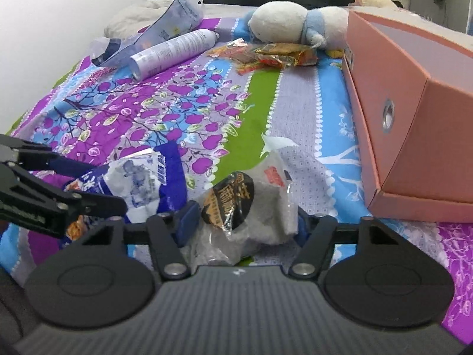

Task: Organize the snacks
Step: 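Carry the blue chip bag and clear candy bag with both grippers over the pink box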

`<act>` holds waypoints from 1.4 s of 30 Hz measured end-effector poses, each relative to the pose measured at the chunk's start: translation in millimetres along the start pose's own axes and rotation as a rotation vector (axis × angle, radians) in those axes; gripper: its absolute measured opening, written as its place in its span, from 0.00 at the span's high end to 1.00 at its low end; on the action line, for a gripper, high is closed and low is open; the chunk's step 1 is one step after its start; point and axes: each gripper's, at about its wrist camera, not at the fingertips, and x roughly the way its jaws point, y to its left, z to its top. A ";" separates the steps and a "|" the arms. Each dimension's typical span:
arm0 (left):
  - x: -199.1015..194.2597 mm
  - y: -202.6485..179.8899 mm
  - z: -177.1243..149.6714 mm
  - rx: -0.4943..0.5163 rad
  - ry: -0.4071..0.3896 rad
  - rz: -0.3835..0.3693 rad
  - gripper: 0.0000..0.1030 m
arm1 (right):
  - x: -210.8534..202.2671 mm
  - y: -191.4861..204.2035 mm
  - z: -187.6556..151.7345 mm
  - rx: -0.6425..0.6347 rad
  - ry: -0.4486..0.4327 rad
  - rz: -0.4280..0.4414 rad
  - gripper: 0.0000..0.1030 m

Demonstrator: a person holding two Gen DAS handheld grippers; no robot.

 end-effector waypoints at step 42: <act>-144.9 -114.3 66.3 -0.313 -0.237 0.010 0.47 | -192.1 -39.3 44.5 0.172 -0.220 -0.146 0.61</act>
